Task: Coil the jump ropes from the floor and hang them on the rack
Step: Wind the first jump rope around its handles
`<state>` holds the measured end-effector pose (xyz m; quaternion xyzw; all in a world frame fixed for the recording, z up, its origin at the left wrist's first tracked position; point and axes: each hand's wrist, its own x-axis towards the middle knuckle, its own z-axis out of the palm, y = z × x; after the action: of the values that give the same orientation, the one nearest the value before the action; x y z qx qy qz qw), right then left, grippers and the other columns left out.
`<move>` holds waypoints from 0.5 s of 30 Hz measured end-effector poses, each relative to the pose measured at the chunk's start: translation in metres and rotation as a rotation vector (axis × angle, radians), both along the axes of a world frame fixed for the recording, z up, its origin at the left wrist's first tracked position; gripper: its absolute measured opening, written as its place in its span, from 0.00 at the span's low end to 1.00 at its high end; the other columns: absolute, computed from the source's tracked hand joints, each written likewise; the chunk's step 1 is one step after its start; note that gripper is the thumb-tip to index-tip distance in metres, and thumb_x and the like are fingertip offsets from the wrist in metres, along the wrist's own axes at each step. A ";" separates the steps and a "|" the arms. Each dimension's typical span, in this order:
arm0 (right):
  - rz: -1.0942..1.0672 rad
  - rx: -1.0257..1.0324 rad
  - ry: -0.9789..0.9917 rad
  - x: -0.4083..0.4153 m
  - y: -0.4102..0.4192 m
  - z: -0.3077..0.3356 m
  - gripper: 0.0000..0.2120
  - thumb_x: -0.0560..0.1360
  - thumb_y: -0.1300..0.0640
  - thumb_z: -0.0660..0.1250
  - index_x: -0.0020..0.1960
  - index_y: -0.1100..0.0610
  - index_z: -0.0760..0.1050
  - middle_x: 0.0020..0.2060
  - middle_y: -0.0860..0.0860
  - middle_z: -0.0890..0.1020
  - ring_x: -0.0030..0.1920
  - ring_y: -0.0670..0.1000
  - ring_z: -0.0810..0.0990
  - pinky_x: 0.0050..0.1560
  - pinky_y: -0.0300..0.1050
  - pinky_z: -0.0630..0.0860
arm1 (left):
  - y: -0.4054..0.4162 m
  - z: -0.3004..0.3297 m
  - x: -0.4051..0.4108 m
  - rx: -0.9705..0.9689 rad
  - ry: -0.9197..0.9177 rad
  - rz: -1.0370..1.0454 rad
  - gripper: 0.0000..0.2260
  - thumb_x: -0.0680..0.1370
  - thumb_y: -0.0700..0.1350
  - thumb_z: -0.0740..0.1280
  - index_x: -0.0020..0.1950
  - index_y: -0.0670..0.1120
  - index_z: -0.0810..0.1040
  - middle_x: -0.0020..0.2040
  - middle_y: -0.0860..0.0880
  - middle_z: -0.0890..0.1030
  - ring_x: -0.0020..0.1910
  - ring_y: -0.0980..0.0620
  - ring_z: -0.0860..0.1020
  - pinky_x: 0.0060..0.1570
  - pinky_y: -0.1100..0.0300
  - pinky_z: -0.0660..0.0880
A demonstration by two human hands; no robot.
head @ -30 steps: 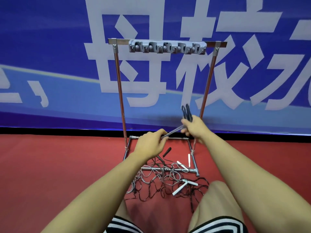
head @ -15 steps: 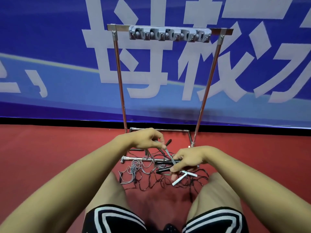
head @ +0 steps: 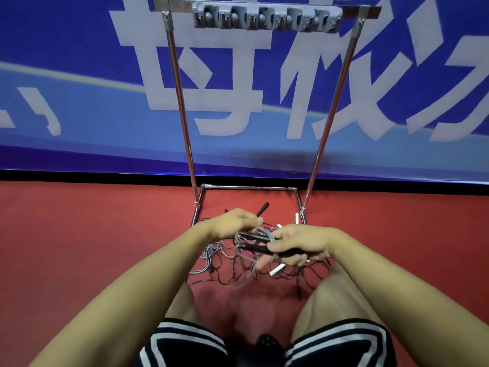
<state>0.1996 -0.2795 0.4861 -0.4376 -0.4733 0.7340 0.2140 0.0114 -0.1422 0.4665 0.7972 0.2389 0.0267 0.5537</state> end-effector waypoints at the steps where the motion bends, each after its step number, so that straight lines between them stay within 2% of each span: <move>1: -0.115 0.017 0.115 0.001 -0.001 -0.003 0.11 0.82 0.56 0.64 0.62 0.60 0.74 0.61 0.58 0.83 0.26 0.42 0.64 0.24 0.34 0.57 | -0.006 -0.008 0.001 -0.132 -0.091 0.055 0.12 0.83 0.48 0.64 0.41 0.47 0.79 0.38 0.49 0.75 0.38 0.53 0.70 0.41 0.59 0.67; 2: -0.229 0.038 0.212 0.001 -0.001 -0.005 0.14 0.82 0.56 0.64 0.64 0.62 0.74 0.59 0.57 0.83 0.27 0.41 0.64 0.24 0.32 0.58 | -0.013 -0.016 0.003 -0.253 -0.180 0.113 0.08 0.80 0.47 0.66 0.42 0.47 0.80 0.38 0.47 0.75 0.37 0.52 0.70 0.39 0.58 0.66; 4: -0.454 0.089 0.335 -0.002 0.000 -0.013 0.15 0.81 0.56 0.63 0.63 0.65 0.75 0.52 0.54 0.84 0.28 0.42 0.65 0.24 0.31 0.60 | -0.029 -0.027 0.007 -0.514 -0.305 0.232 0.06 0.74 0.51 0.70 0.41 0.50 0.80 0.35 0.49 0.66 0.32 0.55 0.60 0.34 0.60 0.58; 5: -0.563 0.101 0.355 -0.006 0.001 -0.019 0.15 0.81 0.57 0.63 0.62 0.65 0.76 0.50 0.52 0.84 0.28 0.42 0.65 0.24 0.31 0.60 | -0.038 -0.031 0.009 -0.637 -0.351 0.293 0.08 0.77 0.55 0.68 0.43 0.52 0.81 0.35 0.50 0.64 0.32 0.54 0.55 0.32 0.60 0.56; 7: -0.712 0.106 0.339 -0.014 0.001 -0.034 0.15 0.81 0.56 0.63 0.61 0.65 0.79 0.52 0.54 0.84 0.28 0.43 0.65 0.24 0.32 0.59 | -0.055 -0.040 0.011 -0.746 -0.420 0.401 0.17 0.83 0.62 0.59 0.50 0.52 0.81 0.35 0.51 0.68 0.34 0.51 0.51 0.32 0.59 0.53; 9: -0.779 0.073 0.318 -0.023 -0.001 -0.052 0.16 0.81 0.55 0.64 0.59 0.65 0.82 0.50 0.58 0.82 0.29 0.44 0.66 0.24 0.33 0.60 | -0.069 -0.046 0.011 -0.670 -0.411 0.503 0.21 0.82 0.65 0.58 0.52 0.51 0.82 0.36 0.52 0.73 0.32 0.52 0.53 0.32 0.60 0.53; 12: -0.837 -0.002 0.300 -0.034 -0.008 -0.073 0.19 0.83 0.56 0.63 0.68 0.68 0.75 0.41 0.54 0.82 0.29 0.45 0.69 0.23 0.33 0.62 | -0.081 -0.054 0.010 -0.497 -0.344 0.688 0.19 0.83 0.58 0.62 0.53 0.45 0.85 0.35 0.56 0.81 0.25 0.63 0.68 0.29 0.68 0.64; 15: -0.839 -0.022 0.261 -0.040 -0.014 -0.081 0.16 0.83 0.58 0.63 0.67 0.66 0.74 0.50 0.53 0.87 0.30 0.47 0.73 0.23 0.34 0.64 | -0.085 -0.065 0.003 -0.437 -0.307 0.781 0.17 0.83 0.51 0.65 0.49 0.38 0.84 0.30 0.57 0.80 0.23 0.64 0.70 0.27 0.71 0.65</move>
<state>0.1597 -0.2936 0.4049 -0.4980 -0.2155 0.6376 0.5468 0.0144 -0.2272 0.4020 0.4993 0.4364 0.2995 0.6860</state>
